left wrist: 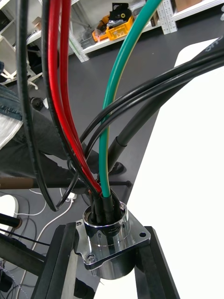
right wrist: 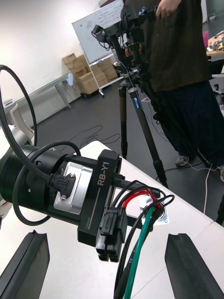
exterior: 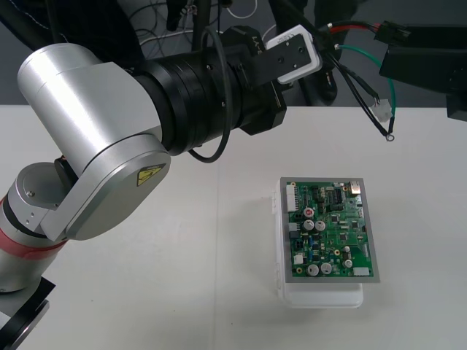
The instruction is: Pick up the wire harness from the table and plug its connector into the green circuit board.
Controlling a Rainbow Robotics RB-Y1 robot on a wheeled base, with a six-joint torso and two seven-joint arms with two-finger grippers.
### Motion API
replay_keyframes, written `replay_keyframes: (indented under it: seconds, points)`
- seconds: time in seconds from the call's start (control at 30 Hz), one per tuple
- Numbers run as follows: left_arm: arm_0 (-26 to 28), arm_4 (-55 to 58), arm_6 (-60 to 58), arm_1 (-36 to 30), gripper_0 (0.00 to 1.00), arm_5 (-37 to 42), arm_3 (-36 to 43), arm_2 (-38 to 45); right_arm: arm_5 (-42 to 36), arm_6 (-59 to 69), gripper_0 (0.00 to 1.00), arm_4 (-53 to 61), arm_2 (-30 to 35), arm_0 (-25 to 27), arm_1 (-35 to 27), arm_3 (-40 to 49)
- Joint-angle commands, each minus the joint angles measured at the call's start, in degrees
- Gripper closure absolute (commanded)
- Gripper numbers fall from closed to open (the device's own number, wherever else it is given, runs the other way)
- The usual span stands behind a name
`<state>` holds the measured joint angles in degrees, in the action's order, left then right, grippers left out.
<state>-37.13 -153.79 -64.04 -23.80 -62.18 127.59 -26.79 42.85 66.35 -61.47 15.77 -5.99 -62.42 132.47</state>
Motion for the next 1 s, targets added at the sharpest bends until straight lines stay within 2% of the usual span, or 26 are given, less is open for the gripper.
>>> replay_keyframes:
  seconds: [0.03, 0.4, 0.47, 0.5, 0.53, 1.0]
  points:
    - [-0.58, -0.55, 3.49, 1.65, 1.00, 4.52, 0.90, -0.81, -0.75, -0.60, 0.28, 1.00, -0.56, -2.44, -0.51, 0.33]
    - [-0.49, -0.55, 3.75, 1.65, 1.00, 4.52, 0.81, -0.81, -0.66, -1.04, 0.28, 1.26, -0.65, -1.57, -0.51, 0.86]
    - [-0.49, -0.55, 3.84, 1.65, 1.00, 4.52, 0.81, -0.81, -0.66, -1.13, 0.56, 1.26, -0.65, -1.65, -0.51, 0.95]
    - [-0.40, -0.55, 3.93, 1.65, 1.00, 4.52, 0.81, -0.81, -0.66, -1.04, 0.91, 1.26, -0.65, -1.65, -0.51, 0.95]
    - [-0.40, -0.55, 3.93, 1.65, 1.00, 4.52, 0.81, -0.81, -0.66, -1.04, 1.00, 1.26, -0.65, -1.65, -0.51, 0.95]
    - [-0.40, -0.55, 4.19, 1.65, 1.00, 4.61, 0.81, -0.72, -0.58, -1.04, 1.00, 1.26, -0.65, -1.65, -0.16, 0.95]
